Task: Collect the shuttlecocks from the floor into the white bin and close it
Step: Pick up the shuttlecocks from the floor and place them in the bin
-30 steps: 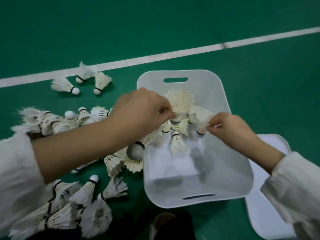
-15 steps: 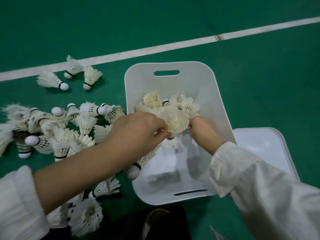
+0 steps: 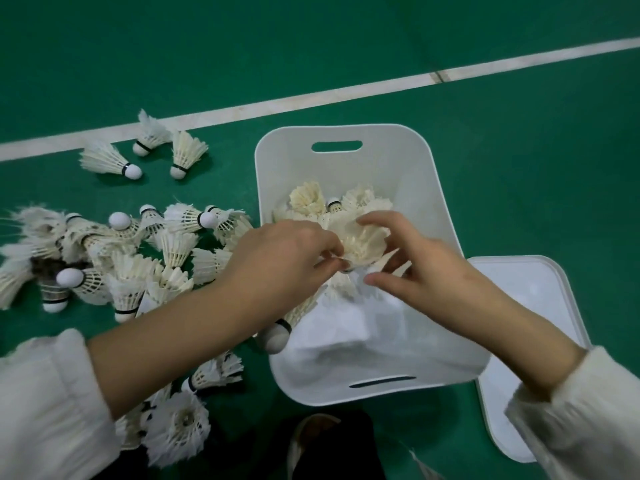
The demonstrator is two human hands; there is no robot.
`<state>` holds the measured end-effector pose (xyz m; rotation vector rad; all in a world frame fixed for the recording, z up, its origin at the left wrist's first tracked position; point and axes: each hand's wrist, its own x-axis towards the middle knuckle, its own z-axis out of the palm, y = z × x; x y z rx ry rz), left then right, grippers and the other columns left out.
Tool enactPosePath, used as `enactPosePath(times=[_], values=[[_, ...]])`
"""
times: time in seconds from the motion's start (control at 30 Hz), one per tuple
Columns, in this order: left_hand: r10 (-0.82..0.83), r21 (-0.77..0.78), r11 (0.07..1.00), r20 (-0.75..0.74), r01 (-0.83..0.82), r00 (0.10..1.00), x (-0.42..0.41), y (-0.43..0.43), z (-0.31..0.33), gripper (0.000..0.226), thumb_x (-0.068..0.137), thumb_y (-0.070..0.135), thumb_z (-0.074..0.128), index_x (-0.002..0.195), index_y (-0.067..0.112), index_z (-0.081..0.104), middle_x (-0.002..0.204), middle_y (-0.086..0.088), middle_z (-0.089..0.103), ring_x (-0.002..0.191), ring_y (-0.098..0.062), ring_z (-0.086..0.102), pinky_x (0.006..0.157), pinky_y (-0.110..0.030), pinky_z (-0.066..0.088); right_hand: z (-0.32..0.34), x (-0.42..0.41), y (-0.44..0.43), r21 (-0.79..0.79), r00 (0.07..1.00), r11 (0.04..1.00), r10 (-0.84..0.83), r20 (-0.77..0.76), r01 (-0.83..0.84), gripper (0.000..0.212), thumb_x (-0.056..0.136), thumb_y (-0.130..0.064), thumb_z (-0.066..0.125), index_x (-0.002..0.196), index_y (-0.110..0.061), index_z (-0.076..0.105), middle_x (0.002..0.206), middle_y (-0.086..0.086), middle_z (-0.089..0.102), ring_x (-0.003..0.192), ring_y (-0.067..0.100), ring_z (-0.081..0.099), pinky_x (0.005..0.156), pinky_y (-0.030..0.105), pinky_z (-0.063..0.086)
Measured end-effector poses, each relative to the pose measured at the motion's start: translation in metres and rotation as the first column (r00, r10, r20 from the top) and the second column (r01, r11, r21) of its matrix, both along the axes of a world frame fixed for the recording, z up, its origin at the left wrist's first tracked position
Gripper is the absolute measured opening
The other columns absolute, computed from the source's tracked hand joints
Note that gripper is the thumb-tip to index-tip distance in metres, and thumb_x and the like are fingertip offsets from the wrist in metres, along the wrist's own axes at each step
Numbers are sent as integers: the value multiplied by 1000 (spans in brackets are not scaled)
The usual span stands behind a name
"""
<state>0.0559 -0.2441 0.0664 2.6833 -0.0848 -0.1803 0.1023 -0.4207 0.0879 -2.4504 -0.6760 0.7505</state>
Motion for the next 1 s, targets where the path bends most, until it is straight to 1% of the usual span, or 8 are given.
enactPosePath(times=[0.13,0.23,0.37,0.47,0.53,0.67,0.83,1.0], values=[[7,-119,993,17,-5,1000,1,0,6,34,88,46,46,119,34,52,102,15,64,88,-10,60,74,-30,48,-16,4,2,18,988,996,-86,125,85,14,87,-25,62,98,-21,68,92,-1,69,83,16,62,81,34,49],[105,-271,958,31,-92,994,2,8,18,45,86,53,34,123,30,45,94,15,56,74,0,52,62,-14,41,-24,18,-2,52,937,959,-283,207,278,15,86,-27,62,93,-18,71,84,0,65,75,16,56,73,31,43],[116,-268,960,129,-78,985,4,27,17,26,88,43,49,99,20,54,89,9,53,78,-4,52,66,-18,43,-51,19,12,-112,966,973,-180,185,202,24,90,-35,53,105,-23,68,93,1,49,87,22,53,71,28,34],[28,-177,984,174,4,984,3,35,5,7,86,18,61,88,12,63,86,1,59,79,-14,55,72,-32,45,-78,14,31,-232,989,968,-61,131,91,29,93,-35,49,112,-21,66,104,7,50,103,29,53,81,34,42],[-3,-142,989,183,29,983,1,36,0,4,84,13,64,85,10,66,84,-1,63,82,-19,57,74,-32,44,-92,15,38,-290,992,955,-21,128,57,31,93,-34,49,112,-18,66,110,12,52,107,32,52,85,37,43],[2,-106,994,232,24,973,-3,39,-3,14,81,23,62,82,12,70,85,1,64,82,-20,58,70,-25,39,-116,18,50,-408,996,913,25,86,13,34,94,-34,46,116,-14,64,116,11,51,113,30,46,87,36,42],[-21,-122,991,224,49,974,-5,37,-5,21,78,28,58,81,13,73,83,0,64,82,-22,57,69,-35,47,-126,22,62,-455,994,890,68,82,-23,35,94,-32,44,118,-12,61,122,13,46,119,30,40,93,38,41],[-44,-117,991,210,69,977,-4,35,-14,21,79,28,57,80,13,71,82,0,63,80,-21,55,71,-26,40,-93,26,44,-434,998,901,39,49,-13,53,87,-25,56,136,-18,35,124,14,49,113,34,50,87,39,43]])
